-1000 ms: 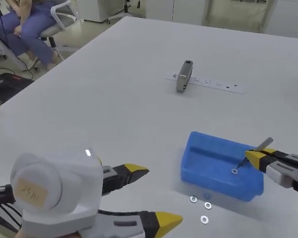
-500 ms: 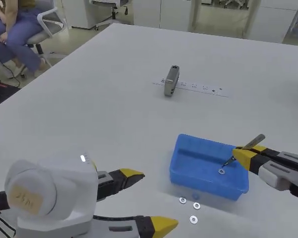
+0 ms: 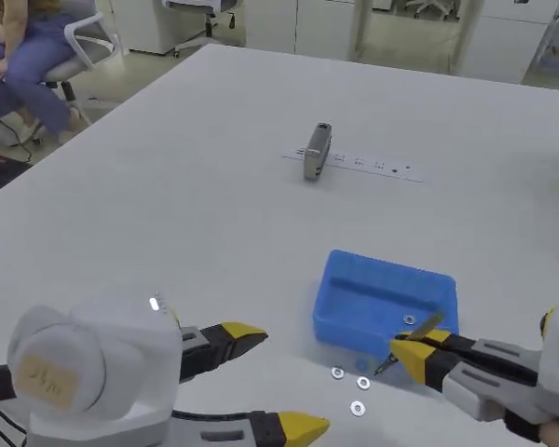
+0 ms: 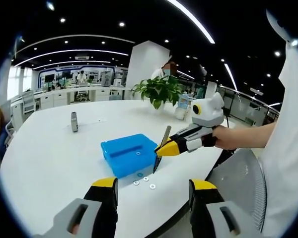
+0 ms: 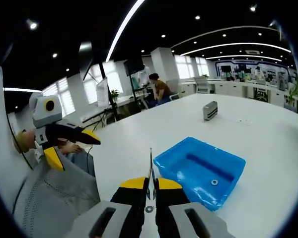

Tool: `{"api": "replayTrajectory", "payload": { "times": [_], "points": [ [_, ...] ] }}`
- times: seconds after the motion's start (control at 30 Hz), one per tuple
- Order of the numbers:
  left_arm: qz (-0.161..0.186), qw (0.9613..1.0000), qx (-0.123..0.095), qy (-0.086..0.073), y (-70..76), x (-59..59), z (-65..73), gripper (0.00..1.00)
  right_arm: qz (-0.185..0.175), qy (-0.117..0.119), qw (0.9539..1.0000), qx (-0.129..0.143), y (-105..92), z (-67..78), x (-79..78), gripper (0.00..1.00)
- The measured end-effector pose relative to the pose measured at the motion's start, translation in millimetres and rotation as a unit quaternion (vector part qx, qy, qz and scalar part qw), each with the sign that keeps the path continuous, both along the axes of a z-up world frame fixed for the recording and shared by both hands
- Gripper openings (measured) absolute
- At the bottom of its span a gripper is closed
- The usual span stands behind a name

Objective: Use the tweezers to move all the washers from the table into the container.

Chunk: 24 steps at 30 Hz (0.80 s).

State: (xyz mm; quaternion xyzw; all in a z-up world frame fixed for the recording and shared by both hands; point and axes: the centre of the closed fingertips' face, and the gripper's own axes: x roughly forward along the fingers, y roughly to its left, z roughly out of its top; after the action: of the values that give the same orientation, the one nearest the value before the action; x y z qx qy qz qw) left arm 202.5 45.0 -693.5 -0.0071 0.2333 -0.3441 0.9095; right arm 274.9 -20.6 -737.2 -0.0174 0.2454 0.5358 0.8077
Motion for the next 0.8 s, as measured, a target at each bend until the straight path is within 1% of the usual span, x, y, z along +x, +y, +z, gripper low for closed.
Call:
{"api": "replayTrajectory", "payload": {
  "times": [0.07, 0.17, 0.3, 0.53, 0.6, 0.8],
  "points": [
    [0.001, 1.0, 0.001, -0.001, 1.0, -0.3, 0.1, 0.57, 0.003, 0.011, 0.9999, -0.004, 2.5, -8.1, -2.6, 0.02],
    [0.004, 1.0, 0.001, 0.0, 2.7, -0.3, 0.0, 0.57, 0.007, 0.023, 0.9997, -0.002, 6.5, -14.7, -6.6, 0.02],
    [0.006, 1.0, 0.0, 0.001, 3.4, -0.3, -0.6, 0.57, 0.012, 0.03, 0.9994, -0.013, 8.6, -24.0, -8.9, 0.02],
    [0.008, 1.0, -0.001, 0.004, 4.3, -0.8, -2.3, 0.57, 0.022, 0.032, 0.9988, -0.03, 10.1, -32.5, -11.8, 0.03],
    [0.008, 1.0, 0.0, 0.005, 5.1, -0.9, -3.2, 0.57, 0.025, 0.027, 0.9986, -0.038, 10.2, -34.5, -12.1, 0.03],
    [0.006, 1.0, 0.001, 0.006, 4.6, -0.8, -4.1, 0.57, 0.032, 0.024, 0.9983, -0.042, 13.1, -35.5, -13.4, 0.03]
  ]
}}
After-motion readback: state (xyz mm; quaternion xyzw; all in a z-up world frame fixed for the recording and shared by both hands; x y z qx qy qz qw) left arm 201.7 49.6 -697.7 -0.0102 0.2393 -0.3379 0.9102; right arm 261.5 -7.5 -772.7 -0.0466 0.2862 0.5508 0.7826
